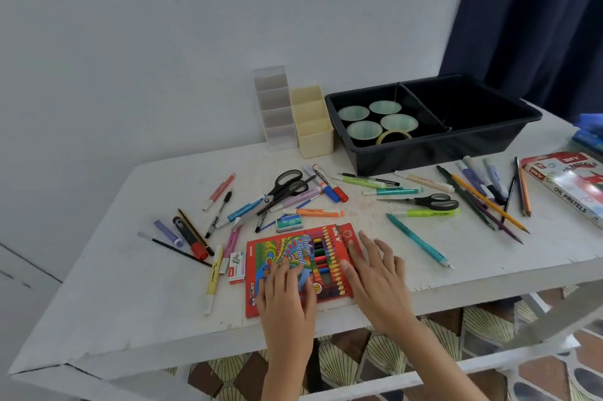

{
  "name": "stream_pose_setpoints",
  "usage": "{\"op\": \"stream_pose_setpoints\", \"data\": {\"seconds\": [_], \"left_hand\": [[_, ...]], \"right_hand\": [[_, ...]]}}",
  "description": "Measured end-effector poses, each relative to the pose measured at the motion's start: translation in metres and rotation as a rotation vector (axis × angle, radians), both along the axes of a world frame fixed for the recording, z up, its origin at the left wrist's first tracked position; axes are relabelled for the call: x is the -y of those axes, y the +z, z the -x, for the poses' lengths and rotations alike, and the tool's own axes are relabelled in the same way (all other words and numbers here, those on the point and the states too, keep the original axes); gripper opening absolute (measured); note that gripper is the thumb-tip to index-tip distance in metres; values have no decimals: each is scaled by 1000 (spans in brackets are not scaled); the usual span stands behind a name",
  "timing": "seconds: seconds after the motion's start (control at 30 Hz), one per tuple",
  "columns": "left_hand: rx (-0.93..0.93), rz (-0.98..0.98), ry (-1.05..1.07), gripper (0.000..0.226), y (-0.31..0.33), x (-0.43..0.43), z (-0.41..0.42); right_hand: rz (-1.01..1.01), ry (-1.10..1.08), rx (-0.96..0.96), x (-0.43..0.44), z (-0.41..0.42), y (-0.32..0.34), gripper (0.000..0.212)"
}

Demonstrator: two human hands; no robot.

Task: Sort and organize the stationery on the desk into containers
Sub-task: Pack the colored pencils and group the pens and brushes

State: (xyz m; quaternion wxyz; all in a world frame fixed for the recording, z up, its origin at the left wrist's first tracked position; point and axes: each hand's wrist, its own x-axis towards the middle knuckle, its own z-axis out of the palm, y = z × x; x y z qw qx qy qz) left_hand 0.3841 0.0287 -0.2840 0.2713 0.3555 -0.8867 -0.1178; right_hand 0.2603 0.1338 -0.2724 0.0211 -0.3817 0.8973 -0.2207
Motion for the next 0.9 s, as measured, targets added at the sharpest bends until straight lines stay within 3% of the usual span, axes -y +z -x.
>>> {"op": "stream_pose_setpoints", "data": {"seconds": [0.23, 0.43, 0.57, 0.77, 0.9], "left_hand": [[-53, -55, 58, 27, 5, -4, 10], [-192, -185, -156, 27, 29, -27, 46], [-192, -219, -286, 25, 44, -51, 82], [-178, -228, -402, 24, 52, -88, 145], [-206, -245, -415, 24, 52, -117, 192]], "right_hand": [[48, 2, 100, -1, -2, 13, 84], [374, -75, 139, -18, 8, 30, 39], [463, -156, 123, -41, 36, 36, 28], [493, -361, 15, -89, 100, 37, 25], [407, -473, -94, -122, 149, 41, 24]]}}
